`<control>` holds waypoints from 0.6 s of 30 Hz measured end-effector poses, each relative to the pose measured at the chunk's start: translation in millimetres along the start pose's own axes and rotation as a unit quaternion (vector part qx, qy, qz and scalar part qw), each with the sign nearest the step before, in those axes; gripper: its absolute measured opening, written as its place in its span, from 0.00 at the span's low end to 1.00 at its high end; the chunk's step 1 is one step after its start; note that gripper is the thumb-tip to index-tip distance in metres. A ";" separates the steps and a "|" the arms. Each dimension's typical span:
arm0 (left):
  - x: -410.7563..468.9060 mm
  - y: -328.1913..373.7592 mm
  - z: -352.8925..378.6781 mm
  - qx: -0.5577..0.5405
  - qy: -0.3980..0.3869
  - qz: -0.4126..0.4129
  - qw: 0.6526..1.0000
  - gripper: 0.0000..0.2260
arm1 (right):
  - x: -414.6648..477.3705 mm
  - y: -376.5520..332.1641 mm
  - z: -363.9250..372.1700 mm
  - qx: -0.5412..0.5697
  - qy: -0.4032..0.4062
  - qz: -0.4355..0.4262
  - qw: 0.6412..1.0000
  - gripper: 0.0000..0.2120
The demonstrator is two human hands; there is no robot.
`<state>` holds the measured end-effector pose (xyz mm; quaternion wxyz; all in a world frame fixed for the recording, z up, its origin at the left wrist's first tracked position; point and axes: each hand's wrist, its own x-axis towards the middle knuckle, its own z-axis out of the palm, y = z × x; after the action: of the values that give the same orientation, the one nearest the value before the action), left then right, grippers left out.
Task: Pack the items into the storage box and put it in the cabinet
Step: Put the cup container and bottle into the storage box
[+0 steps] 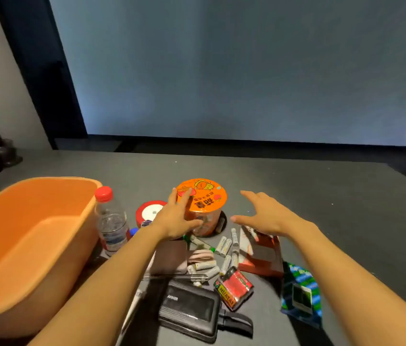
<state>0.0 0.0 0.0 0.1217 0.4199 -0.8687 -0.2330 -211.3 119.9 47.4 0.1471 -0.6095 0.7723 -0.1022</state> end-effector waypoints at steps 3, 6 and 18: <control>13.8 5.6 9.0 -0.026 0.016 -0.006 1.000 0.38 | 10.4 11.8 0.5 0.022 -0.006 -0.002 1.000 0.42; 23.2 5.8 18.7 -0.064 0.070 0.004 0.995 0.34 | 14.5 19.1 6.9 0.034 -0.008 -0.003 0.999 0.42; 26.3 16.7 -27.6 -0.085 0.223 0.041 0.970 0.24 | 21.7 1.0 -7.2 0.070 0.053 -0.039 0.995 0.40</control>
<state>-16.2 -20.0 32.6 0.3571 0.4132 -0.8132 -0.2011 -219.3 99.0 51.6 0.1443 -0.6208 0.7458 -0.1941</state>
